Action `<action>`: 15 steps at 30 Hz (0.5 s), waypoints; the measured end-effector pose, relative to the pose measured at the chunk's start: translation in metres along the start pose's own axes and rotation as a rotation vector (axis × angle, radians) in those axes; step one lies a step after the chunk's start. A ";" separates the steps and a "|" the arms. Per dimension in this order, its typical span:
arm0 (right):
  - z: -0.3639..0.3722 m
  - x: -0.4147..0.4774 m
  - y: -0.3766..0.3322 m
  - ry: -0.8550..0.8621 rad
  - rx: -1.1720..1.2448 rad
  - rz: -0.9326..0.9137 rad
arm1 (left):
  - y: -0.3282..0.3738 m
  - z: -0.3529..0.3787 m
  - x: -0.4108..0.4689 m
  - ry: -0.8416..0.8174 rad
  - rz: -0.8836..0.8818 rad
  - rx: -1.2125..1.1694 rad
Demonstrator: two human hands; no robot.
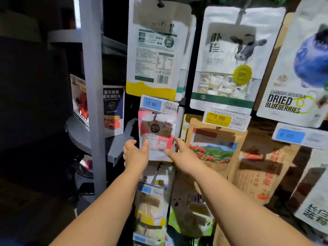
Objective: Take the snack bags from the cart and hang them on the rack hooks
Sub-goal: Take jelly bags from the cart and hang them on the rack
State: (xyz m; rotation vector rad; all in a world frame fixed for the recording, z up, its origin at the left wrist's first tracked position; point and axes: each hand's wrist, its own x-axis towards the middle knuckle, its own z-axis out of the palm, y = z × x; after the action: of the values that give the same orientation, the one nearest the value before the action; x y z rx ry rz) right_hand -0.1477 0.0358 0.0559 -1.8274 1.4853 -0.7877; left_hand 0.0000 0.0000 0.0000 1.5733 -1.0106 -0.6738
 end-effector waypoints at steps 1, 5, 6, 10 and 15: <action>0.002 0.005 -0.002 0.016 0.024 -0.003 | -0.001 0.000 0.006 -0.011 -0.001 -0.008; 0.012 0.032 0.000 0.072 0.079 0.076 | -0.002 0.001 0.026 -0.136 0.013 -0.075; 0.015 0.037 0.001 0.102 0.094 0.095 | -0.001 0.001 0.028 -0.161 0.019 -0.094; 0.017 0.048 0.006 0.246 0.114 0.075 | 0.004 -0.003 0.031 -0.176 0.034 -0.167; 0.017 0.038 0.009 0.297 0.161 -0.022 | -0.008 -0.014 0.029 -0.286 0.118 -0.214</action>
State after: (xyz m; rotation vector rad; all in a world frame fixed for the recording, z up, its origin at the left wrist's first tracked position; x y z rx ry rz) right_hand -0.1328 -0.0012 0.0409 -1.6629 1.5337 -1.1959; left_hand 0.0278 -0.0177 -0.0020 1.2444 -1.1881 -0.9105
